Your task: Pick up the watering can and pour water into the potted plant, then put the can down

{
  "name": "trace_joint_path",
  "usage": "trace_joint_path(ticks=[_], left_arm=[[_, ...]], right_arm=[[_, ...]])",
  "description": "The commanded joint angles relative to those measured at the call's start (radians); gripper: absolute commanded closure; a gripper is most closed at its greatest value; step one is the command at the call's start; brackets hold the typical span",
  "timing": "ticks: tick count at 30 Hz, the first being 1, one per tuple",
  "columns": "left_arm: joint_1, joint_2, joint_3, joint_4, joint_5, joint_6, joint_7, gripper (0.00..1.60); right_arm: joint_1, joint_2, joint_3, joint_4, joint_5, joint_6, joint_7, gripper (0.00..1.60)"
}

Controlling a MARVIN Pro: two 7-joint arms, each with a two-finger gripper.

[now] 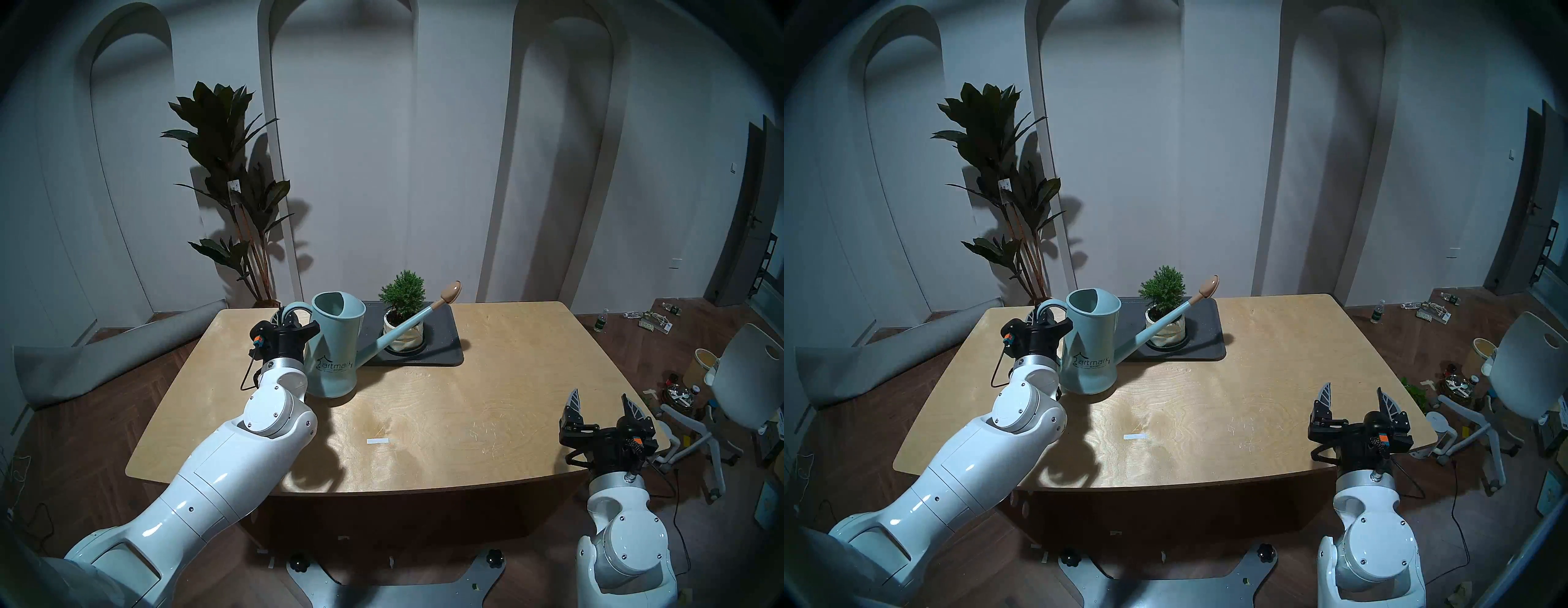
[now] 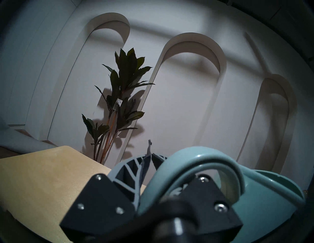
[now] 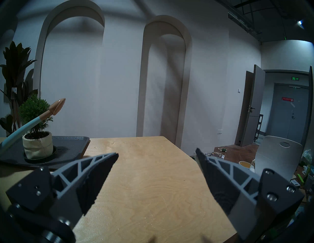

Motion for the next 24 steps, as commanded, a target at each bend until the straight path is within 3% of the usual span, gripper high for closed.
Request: trace_joint_path(ticks=[1, 17, 22, 23, 24], left_arm=[[-0.070, -0.014, -0.051, -0.035, -0.004, -0.062, -0.014, 1.60], [-0.074, 0.037, -0.110, -0.079, -0.024, -0.117, -0.080, 1.60], [-0.119, 0.054, -0.145, -0.090, -0.024, -0.124, -0.102, 1.60], [-0.099, 0.055, -0.166, -0.109, -0.018, -0.120, -0.112, 1.60], [-0.132, 0.059, -0.157, -0.094, -0.023, -0.120, -0.114, 1.60]], right_arm=[[0.001, 0.001, 0.002, -0.023, -0.001, -0.005, 0.000, 0.00], [0.002, 0.000, 0.003, -0.021, -0.001, -0.005, 0.001, 0.00], [0.004, 0.000, 0.003, -0.019, -0.001, -0.005, 0.001, 0.00], [0.004, 0.000, 0.003, -0.018, -0.001, -0.005, 0.001, 0.00], [0.005, 0.000, 0.003, -0.018, -0.001, -0.005, 0.001, 0.00]])
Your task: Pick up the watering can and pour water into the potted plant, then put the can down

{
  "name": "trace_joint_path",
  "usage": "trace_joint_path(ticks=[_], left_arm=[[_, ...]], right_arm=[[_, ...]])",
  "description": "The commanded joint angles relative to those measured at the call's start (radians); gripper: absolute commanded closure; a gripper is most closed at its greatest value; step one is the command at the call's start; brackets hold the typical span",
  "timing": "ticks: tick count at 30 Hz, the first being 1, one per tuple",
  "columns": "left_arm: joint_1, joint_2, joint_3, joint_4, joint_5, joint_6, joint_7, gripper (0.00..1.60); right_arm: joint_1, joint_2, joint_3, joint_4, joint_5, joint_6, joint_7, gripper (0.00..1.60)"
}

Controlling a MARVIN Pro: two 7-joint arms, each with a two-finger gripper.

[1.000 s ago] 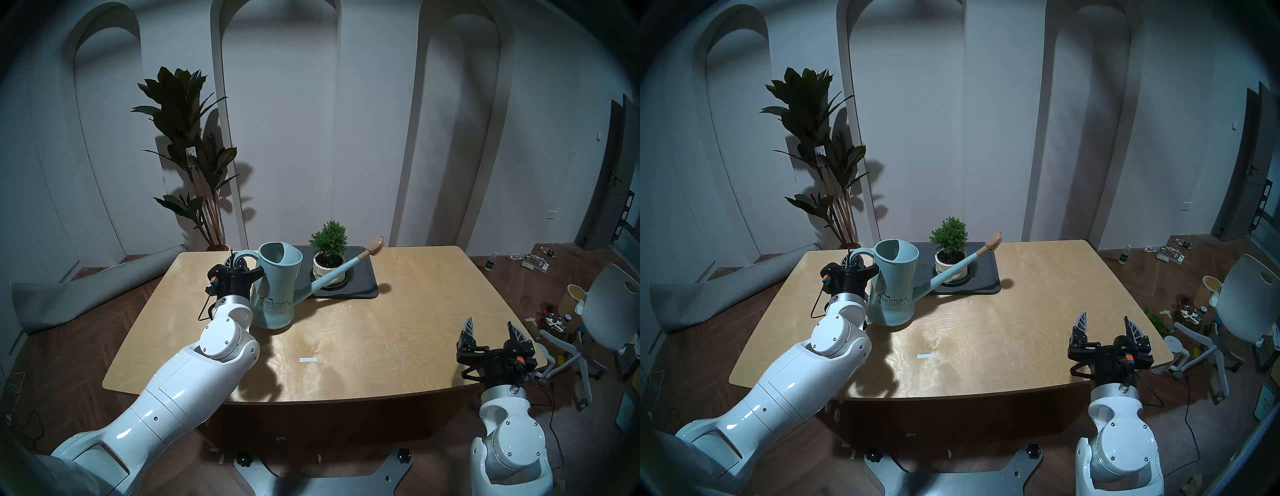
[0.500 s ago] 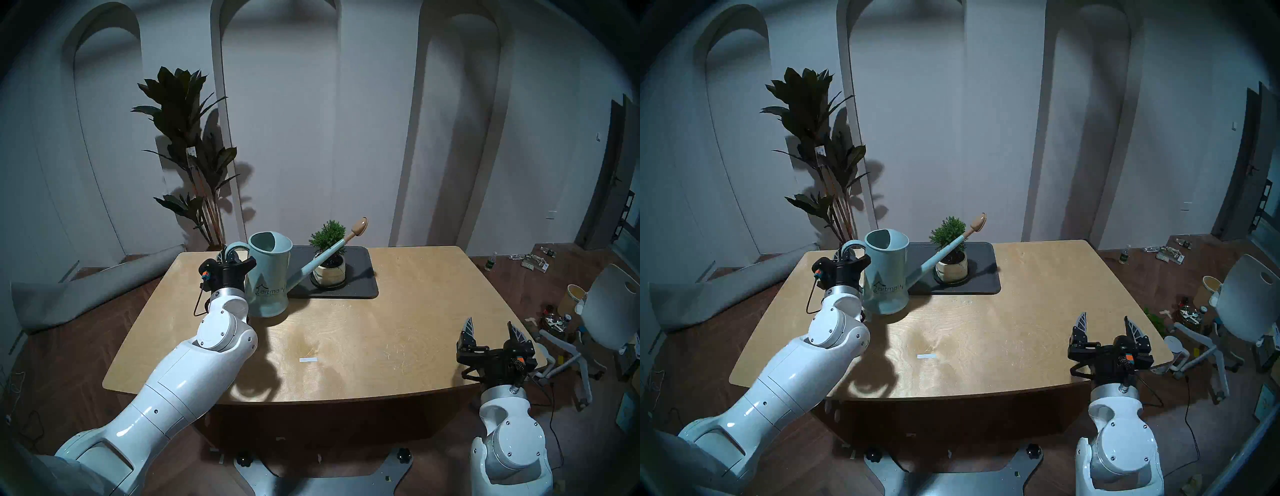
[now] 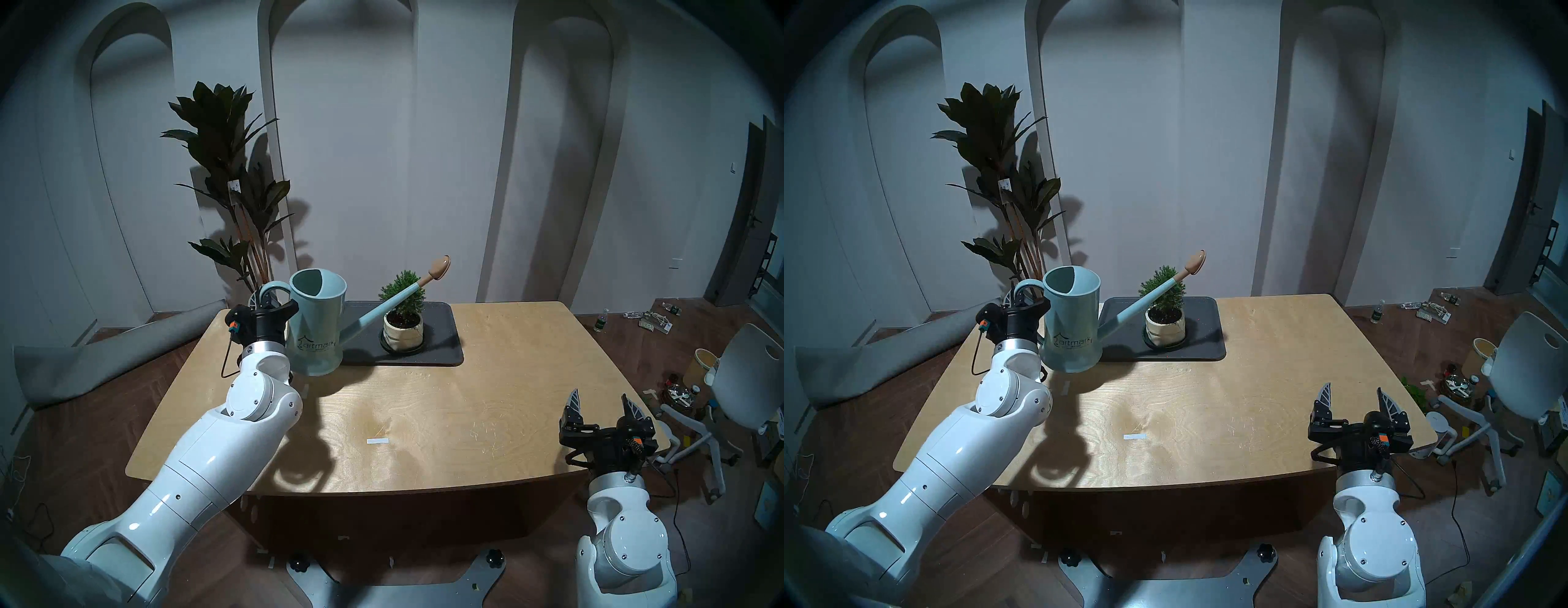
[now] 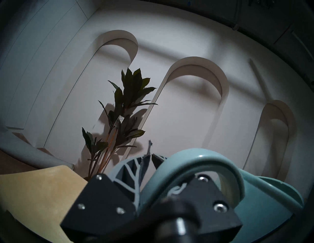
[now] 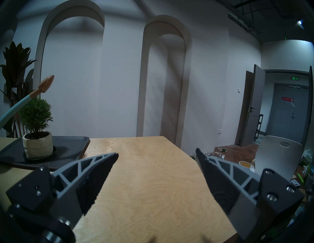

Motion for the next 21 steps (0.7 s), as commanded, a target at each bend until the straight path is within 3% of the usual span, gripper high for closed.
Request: trace_joint_path(ticks=[1, 11, 21], left_arm=[[-0.104, 0.031, -0.086, -0.084, 0.015, -0.035, -0.061, 1.60], [-0.135, 0.055, -0.161, -0.080, 0.039, 0.044, -0.138, 1.60], [-0.186, 0.062, -0.176, -0.027, 0.082, 0.151, -0.232, 1.60]], right_arm=[[0.004, 0.002, 0.002, -0.019, -0.001, -0.005, 0.000, 0.00], [0.006, 0.001, 0.002, -0.016, -0.001, -0.005, 0.000, 0.00], [0.008, 0.000, 0.003, -0.014, -0.001, -0.005, 0.001, 0.00]])
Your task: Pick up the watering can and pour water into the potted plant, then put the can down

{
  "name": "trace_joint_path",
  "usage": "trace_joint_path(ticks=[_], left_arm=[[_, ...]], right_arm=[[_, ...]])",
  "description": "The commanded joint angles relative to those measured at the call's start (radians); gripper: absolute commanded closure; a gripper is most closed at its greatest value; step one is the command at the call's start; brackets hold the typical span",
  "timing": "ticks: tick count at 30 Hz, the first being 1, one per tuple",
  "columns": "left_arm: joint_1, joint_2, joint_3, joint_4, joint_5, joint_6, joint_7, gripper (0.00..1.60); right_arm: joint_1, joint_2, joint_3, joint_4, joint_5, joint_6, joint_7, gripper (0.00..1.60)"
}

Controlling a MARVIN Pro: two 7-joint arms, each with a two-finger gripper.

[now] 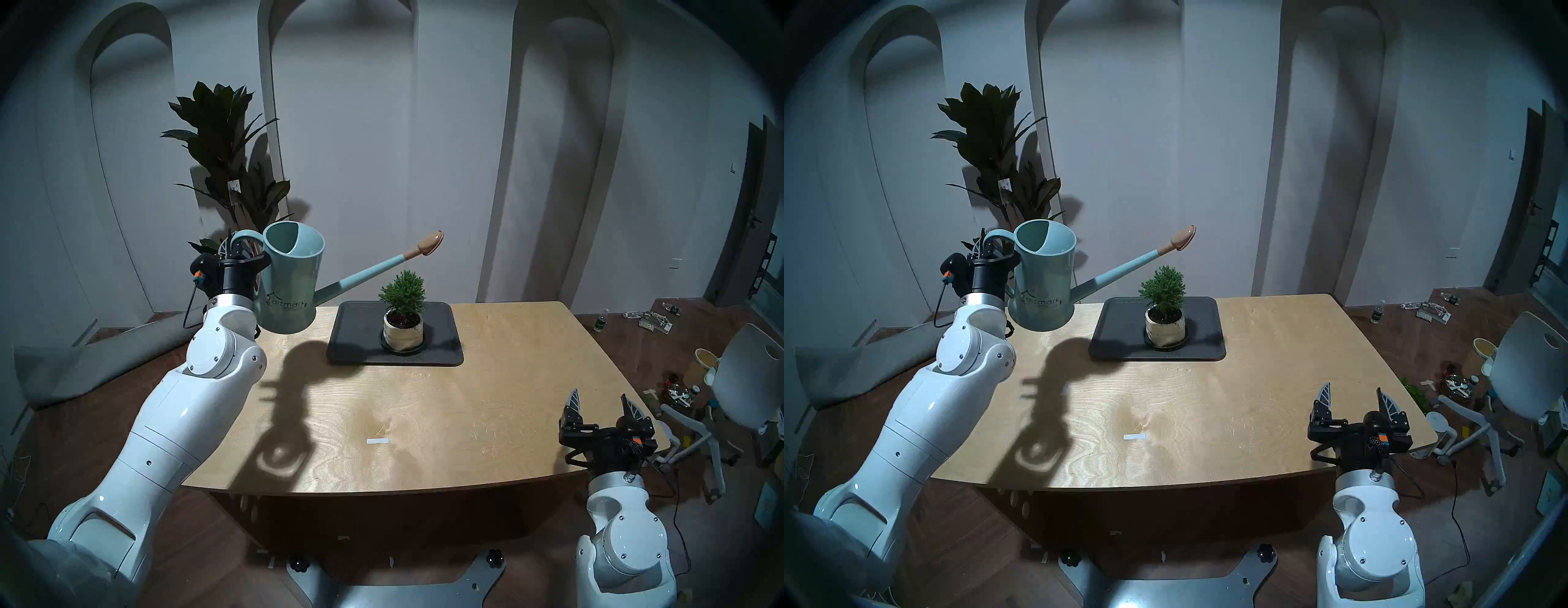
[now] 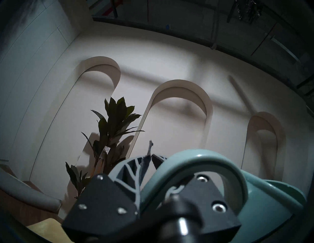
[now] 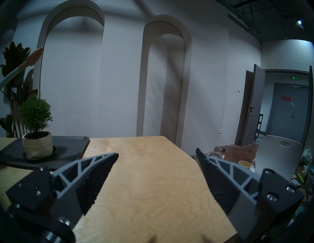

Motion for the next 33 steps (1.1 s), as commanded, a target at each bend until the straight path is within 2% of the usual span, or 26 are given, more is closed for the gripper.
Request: trace_joint_path(ticks=[1, 17, 33], left_arm=[[-0.104, 0.011, -0.044, -0.012, 0.047, 0.032, -0.078, 1.60], [-0.157, 0.015, -0.097, -0.008, 0.108, 0.133, -0.158, 1.60], [-0.220, 0.002, -0.078, 0.065, 0.190, 0.192, -0.203, 1.60]], right_arm=[[0.003, 0.002, 0.002, -0.019, -0.001, -0.005, 0.000, 0.00], [0.007, 0.001, 0.002, -0.012, -0.001, -0.005, 0.000, 0.00], [0.012, 0.000, 0.003, -0.003, -0.001, -0.005, 0.001, 0.00]])
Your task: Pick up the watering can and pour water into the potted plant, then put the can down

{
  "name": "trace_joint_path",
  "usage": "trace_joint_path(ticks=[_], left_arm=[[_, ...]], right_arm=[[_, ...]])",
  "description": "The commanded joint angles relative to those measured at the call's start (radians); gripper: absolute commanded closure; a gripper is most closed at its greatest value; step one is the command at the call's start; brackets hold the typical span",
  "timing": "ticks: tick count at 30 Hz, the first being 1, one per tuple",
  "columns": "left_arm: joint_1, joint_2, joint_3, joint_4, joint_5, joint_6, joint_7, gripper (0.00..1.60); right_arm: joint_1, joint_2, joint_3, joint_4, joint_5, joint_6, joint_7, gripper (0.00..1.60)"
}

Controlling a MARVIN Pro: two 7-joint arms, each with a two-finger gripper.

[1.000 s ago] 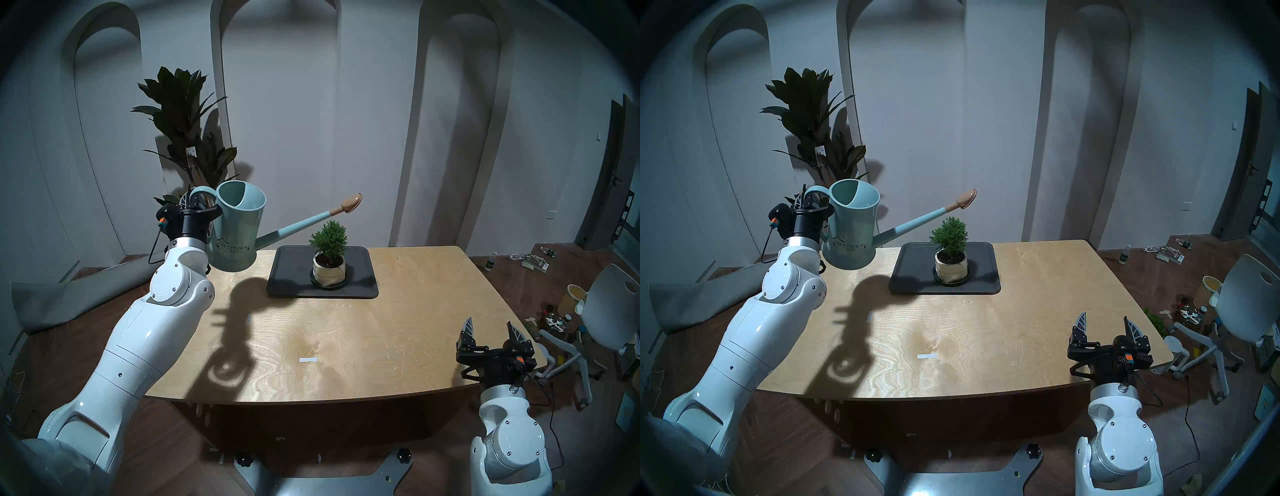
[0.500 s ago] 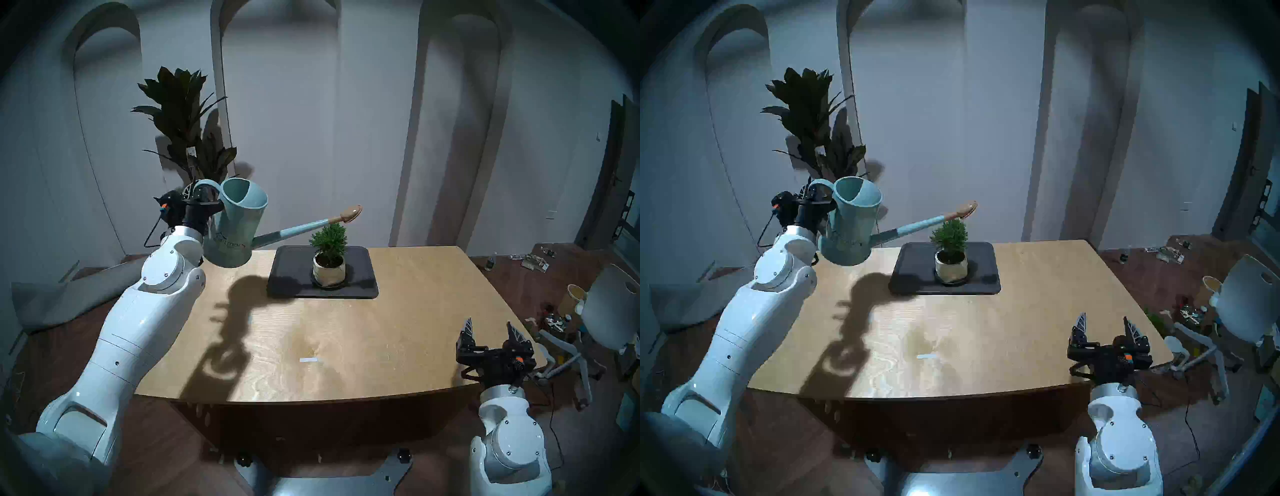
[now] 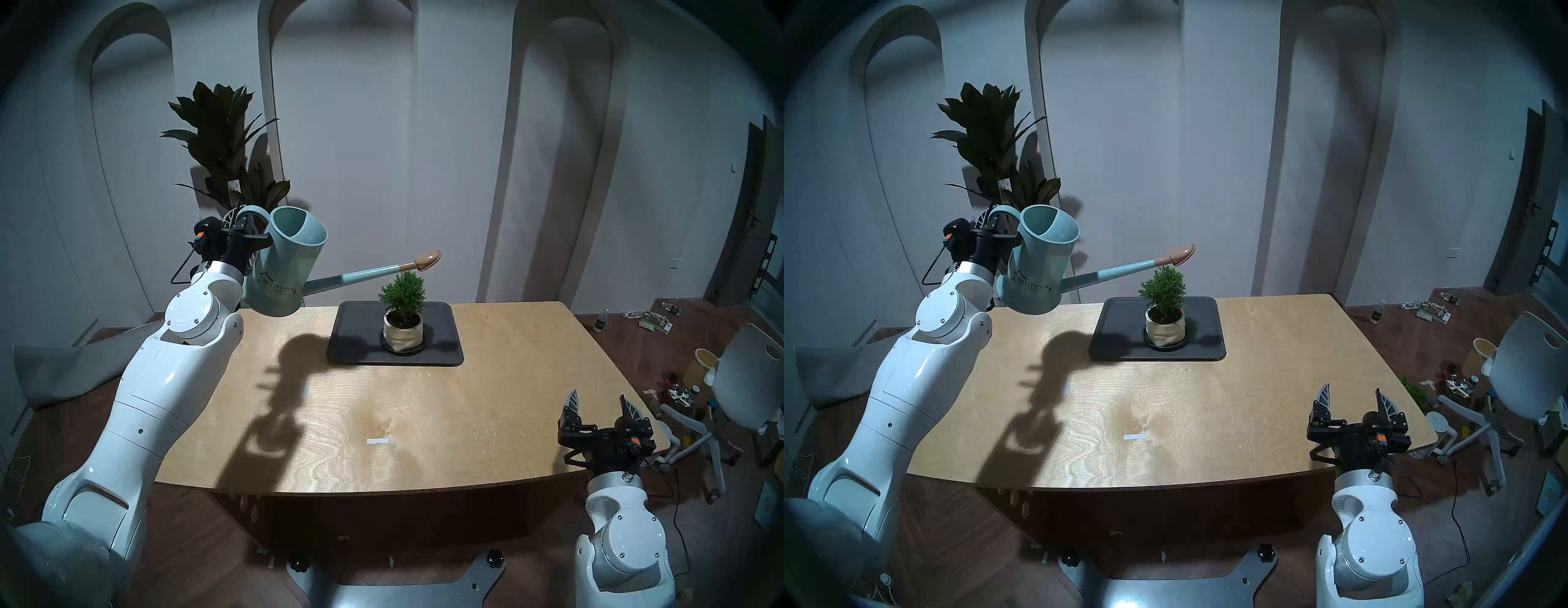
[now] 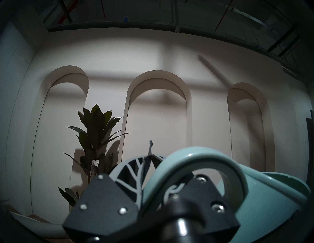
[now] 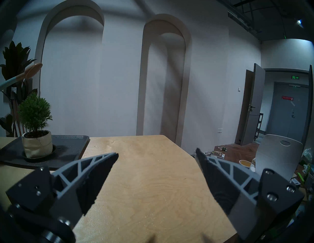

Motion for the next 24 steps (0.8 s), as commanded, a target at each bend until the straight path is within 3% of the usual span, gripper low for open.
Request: trace_joint_path(ticks=[1, 9, 11, 14, 15, 21, 22, 24], left_arm=[[-0.097, -0.006, -0.022, -0.010, 0.041, -0.001, -0.018, 1.60], [-0.151, 0.023, -0.048, 0.048, 0.088, 0.030, -0.030, 1.60], [-0.124, 0.028, -0.063, 0.037, 0.095, 0.027, -0.032, 1.60], [-0.150, 0.036, -0.073, 0.050, 0.105, 0.038, -0.034, 1.60], [-0.218, 0.040, -0.069, 0.092, 0.130, 0.060, -0.037, 1.60], [-0.221, 0.044, -0.073, 0.095, 0.131, 0.062, -0.037, 1.60], [-0.173, 0.051, -0.090, 0.076, 0.136, 0.054, -0.038, 1.60], [-0.185, 0.052, -0.088, 0.091, 0.147, 0.061, -0.041, 1.60]], right_arm=[[0.005, 0.002, 0.002, -0.015, -0.001, -0.005, 0.000, 0.00], [0.008, 0.001, 0.002, -0.010, -0.001, -0.005, 0.000, 0.00], [0.008, 0.001, 0.002, -0.010, -0.001, -0.005, 0.000, 0.00], [0.009, 0.001, 0.002, -0.009, -0.001, -0.005, 0.000, 0.00], [0.011, 0.001, 0.003, -0.007, -0.001, -0.005, 0.000, 0.00], [0.011, 0.001, 0.003, -0.006, -0.001, -0.005, 0.001, 0.00], [0.011, 0.001, 0.003, -0.006, -0.001, -0.005, 0.001, 0.00], [0.012, 0.001, 0.003, -0.005, -0.001, -0.005, 0.001, 0.00]])
